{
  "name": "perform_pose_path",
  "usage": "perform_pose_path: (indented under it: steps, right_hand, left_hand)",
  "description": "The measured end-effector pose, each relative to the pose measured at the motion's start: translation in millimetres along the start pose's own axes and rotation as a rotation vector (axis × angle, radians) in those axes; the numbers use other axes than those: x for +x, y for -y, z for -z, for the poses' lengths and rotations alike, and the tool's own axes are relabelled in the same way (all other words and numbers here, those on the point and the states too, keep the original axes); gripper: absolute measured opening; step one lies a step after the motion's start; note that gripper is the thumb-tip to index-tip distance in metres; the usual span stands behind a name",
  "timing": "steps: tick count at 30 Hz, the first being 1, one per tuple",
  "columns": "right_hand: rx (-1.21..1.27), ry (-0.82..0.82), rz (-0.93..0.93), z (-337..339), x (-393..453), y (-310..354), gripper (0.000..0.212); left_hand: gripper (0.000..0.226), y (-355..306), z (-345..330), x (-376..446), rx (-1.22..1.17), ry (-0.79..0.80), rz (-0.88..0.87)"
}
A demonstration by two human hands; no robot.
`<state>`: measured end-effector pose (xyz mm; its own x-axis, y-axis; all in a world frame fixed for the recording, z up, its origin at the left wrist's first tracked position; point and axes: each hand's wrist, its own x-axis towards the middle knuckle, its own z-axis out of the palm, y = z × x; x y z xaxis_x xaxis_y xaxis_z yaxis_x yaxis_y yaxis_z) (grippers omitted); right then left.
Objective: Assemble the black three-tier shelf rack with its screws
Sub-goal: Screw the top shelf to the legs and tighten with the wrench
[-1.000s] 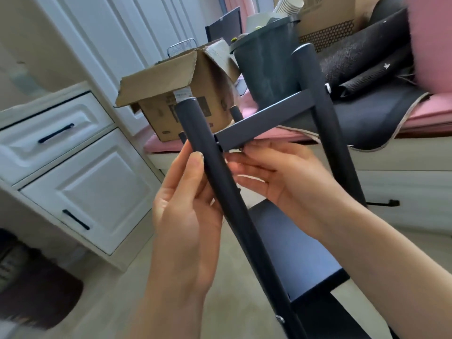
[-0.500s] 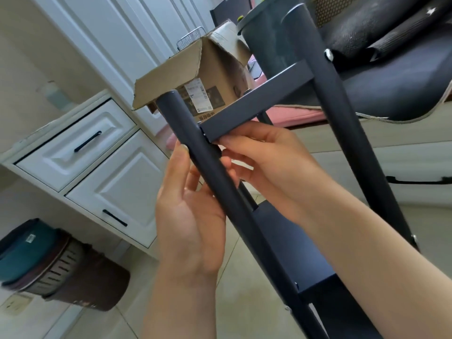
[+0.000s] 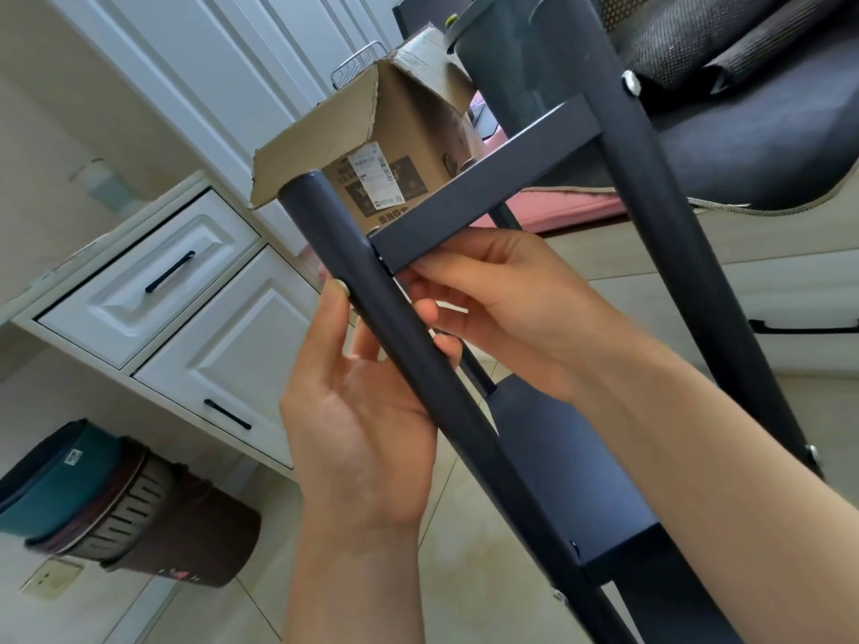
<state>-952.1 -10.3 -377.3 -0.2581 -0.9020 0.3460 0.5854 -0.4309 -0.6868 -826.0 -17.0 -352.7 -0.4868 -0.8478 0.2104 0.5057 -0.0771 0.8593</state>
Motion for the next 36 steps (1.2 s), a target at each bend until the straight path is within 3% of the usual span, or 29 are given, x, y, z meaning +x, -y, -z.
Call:
perform_pose_path:
  steps: [10, 28, 36]
  right_hand:
    - [0.110, -0.012, -0.091, -5.1, -1.4, -0.1, 0.015]
    - [0.018, -0.133, 0.024, -10.1, -1.2, 3.2, 0.009]
    - [0.077, -0.060, 0.067, -2.4, -0.9, 1.0, 0.011]
  left_hand:
    - [0.024, 1.0, 0.8, -3.2, 0.030, 0.032, -0.003]
    - [0.022, 3.4, -4.1, -3.2, -0.012, -0.001, -0.023]
    - [0.022, 3.4, -1.9, -2.7, -0.002, 0.002, -0.025]
